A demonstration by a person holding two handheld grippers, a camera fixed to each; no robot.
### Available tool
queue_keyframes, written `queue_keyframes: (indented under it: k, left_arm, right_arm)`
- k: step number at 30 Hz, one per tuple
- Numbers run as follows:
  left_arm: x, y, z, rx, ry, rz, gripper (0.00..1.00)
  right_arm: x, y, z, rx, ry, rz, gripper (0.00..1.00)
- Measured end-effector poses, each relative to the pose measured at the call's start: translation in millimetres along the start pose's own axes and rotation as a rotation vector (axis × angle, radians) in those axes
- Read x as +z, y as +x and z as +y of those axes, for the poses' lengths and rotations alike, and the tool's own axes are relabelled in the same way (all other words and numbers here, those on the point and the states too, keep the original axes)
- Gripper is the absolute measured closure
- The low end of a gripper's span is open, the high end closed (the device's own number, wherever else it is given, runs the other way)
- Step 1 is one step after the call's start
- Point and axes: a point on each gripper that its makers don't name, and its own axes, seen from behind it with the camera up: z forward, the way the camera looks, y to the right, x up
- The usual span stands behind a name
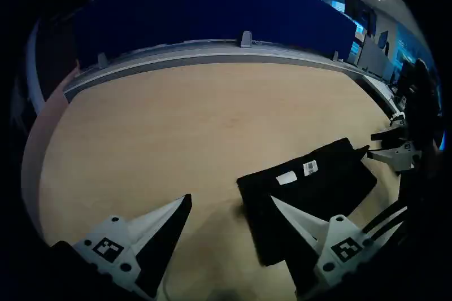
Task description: Fold towel
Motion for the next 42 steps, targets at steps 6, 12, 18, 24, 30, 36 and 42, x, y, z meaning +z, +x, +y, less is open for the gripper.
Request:
queue_keyframes:
  k: [6, 12, 18, 24, 30, 36, 42]
  left_arm:
    - [-8.1, -3, -5.6, -0.008, 0.016, 0.001, 0.07]
    - [-22.5, -14, -18.5, -0.028, 0.052, 0.001, 0.07]
    - [-45.8, -30, -35.3, -0.064, 0.101, 0.004, 0.07]
    - [-72.8, -51, -53.8, -0.121, 0.150, 0.009, 0.07]
    - [-99.9, -74, -74.4, -0.172, 0.202, 0.011, 0.07]
    - [-125.6, -97, -93.1, -0.218, 0.257, 0.010, 0.07]
    - [-144.3, -118, -106.1, -0.266, 0.297, 0.008, 0.07]
  right_arm:
    - [-3.6, 1, -2, -0.007, 0.002, 0.000, 0.00]
    - [-8.1, 4, -8, -0.031, 0.010, 0.006, 0.00]
    - [-11.1, 9, -24, -0.061, 0.036, 0.015, 0.00]
    - [-8.4, 14, -50, -0.099, 0.078, 0.016, 0.00]
    - [-2.0, 18, -84, -0.138, 0.130, 0.014, 0.00]
    - [5.9, 18, -123, -0.177, 0.190, 0.007, 0.00]
    - [14.0, 10, -158, -0.217, 0.247, -0.012, 0.00]
